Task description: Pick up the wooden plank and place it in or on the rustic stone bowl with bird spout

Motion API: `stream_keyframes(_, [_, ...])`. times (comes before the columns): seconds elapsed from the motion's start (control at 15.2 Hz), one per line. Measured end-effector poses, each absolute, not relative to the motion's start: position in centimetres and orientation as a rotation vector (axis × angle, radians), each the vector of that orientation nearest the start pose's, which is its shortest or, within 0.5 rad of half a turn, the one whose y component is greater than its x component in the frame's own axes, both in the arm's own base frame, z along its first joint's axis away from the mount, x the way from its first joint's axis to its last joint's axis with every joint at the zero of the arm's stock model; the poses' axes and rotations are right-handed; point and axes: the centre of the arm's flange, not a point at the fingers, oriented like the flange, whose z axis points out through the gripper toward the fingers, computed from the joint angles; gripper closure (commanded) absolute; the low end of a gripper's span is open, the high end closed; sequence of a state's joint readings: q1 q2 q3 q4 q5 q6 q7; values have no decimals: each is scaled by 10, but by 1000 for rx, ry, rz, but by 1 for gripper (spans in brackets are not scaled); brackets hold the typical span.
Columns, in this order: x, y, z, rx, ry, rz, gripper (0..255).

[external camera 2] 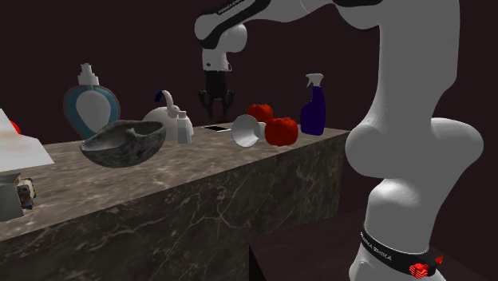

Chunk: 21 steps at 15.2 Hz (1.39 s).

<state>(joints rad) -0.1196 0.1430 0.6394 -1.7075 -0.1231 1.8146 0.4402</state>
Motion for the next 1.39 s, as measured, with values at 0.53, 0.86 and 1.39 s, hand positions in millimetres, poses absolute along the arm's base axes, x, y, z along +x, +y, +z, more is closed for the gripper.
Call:
stream_keyframes(0.53, [532, 273, 556, -3171, -167, -16, 255])
stream_keyframes(0.86, [531, 273, 582, -3170, -167, -16, 255])
stream_keyframes(1.39, [505, 301, 606, -3171, -168, -15, 255])
